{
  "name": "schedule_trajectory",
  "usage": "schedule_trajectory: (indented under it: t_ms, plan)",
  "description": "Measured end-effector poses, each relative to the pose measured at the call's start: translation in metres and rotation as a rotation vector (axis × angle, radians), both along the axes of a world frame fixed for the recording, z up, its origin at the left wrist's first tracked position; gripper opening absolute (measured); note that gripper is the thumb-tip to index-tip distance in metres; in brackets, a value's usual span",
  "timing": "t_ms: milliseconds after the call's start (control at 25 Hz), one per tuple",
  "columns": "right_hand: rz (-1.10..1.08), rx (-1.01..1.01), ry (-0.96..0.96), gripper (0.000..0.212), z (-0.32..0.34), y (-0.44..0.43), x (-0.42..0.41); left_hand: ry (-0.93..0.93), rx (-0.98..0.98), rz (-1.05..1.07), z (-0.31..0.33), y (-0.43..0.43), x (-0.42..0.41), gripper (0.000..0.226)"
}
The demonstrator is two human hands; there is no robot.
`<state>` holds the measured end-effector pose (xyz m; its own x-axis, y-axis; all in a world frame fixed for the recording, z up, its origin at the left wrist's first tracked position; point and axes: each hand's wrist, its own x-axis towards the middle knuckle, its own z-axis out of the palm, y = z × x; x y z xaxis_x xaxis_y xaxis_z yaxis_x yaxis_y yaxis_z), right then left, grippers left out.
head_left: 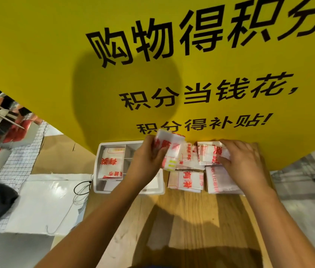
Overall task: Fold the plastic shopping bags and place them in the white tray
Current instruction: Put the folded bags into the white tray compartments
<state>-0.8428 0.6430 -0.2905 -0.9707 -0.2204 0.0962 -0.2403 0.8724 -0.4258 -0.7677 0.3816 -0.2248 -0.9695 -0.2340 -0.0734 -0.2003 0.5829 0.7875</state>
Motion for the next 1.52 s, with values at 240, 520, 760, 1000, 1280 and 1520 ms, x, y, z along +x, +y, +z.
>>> schedule_trajectory:
  t_ms: [240,520,760,1000,1280,1520]
  plan:
    - [0.032,0.065,-0.024,0.045,0.005,-0.005,-0.007,-0.012,0.116,0.111,0.004,-0.051,0.049,0.022]
    - [0.09,0.01,-0.062,0.026,0.034,-0.015,0.02,-0.007,0.216,0.204,0.006,-0.102,0.092,0.027]
    - [0.304,-0.268,0.005,0.02,0.068,-0.071,0.054,-0.007,0.26,0.275,0.005,-0.131,0.112,0.032]
    - [0.514,-0.109,-0.005,0.033,0.05,-0.163,0.063,0.004,0.295,0.313,0.004,-0.153,0.127,0.028]
    - [0.45,0.131,0.037,0.036,0.018,-0.235,0.056,-0.058,0.231,0.353,-0.009,-0.179,0.143,0.028]
    - [0.345,0.0,0.205,0.035,-0.007,-0.226,0.064,-0.026,0.189,0.205,-0.018,-0.171,0.112,0.052]
